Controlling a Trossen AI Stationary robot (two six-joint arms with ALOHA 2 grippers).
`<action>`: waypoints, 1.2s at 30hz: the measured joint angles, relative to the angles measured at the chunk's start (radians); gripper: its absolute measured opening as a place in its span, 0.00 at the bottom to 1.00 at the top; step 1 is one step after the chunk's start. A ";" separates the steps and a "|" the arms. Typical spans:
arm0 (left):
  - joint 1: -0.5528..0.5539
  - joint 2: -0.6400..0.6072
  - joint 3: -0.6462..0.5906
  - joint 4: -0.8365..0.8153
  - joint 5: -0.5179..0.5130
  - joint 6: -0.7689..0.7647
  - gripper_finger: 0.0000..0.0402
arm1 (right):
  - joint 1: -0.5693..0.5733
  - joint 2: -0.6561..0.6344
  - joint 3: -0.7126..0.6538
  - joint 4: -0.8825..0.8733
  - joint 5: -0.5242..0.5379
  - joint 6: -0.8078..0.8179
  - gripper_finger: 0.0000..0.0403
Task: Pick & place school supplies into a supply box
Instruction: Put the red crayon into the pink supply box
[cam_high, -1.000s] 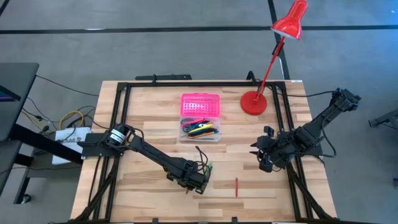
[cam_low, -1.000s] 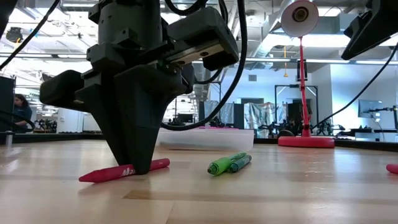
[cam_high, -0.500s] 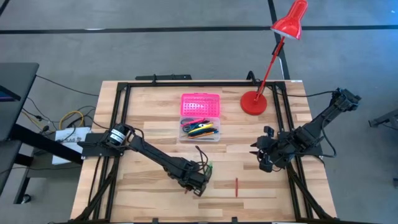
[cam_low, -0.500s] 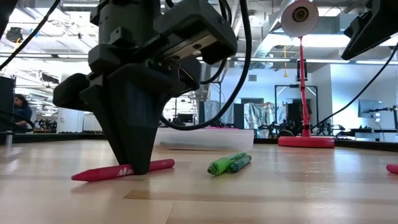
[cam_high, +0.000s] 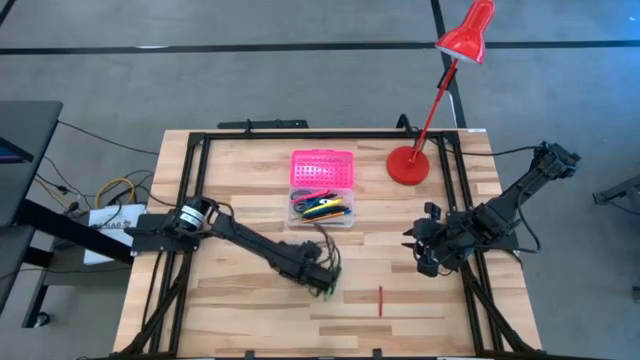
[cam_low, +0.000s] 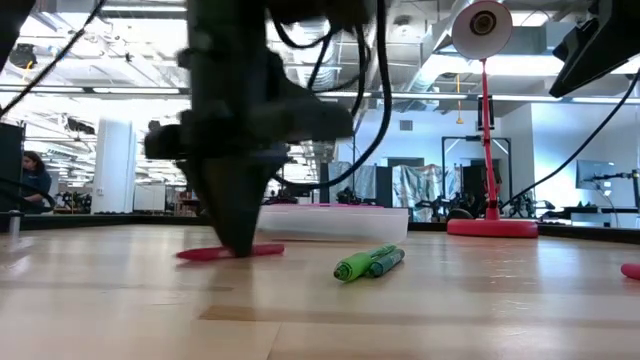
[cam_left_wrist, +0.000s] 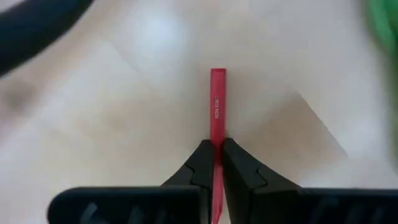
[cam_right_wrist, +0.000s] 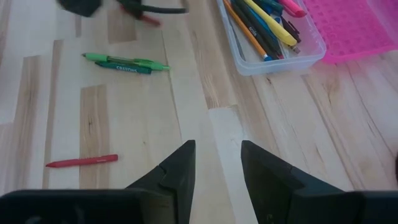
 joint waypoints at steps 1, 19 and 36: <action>0.007 0.000 0.011 -0.033 -0.018 0.003 0.01 | 0.000 0.000 0.000 0.000 0.000 -0.003 0.30; 0.246 -0.003 0.274 -0.245 -0.234 0.632 0.01 | 0.000 0.000 0.000 0.005 0.023 0.028 0.30; 0.415 -0.004 0.298 -0.213 -0.197 0.979 0.08 | 0.000 0.000 0.000 0.008 0.052 0.057 0.30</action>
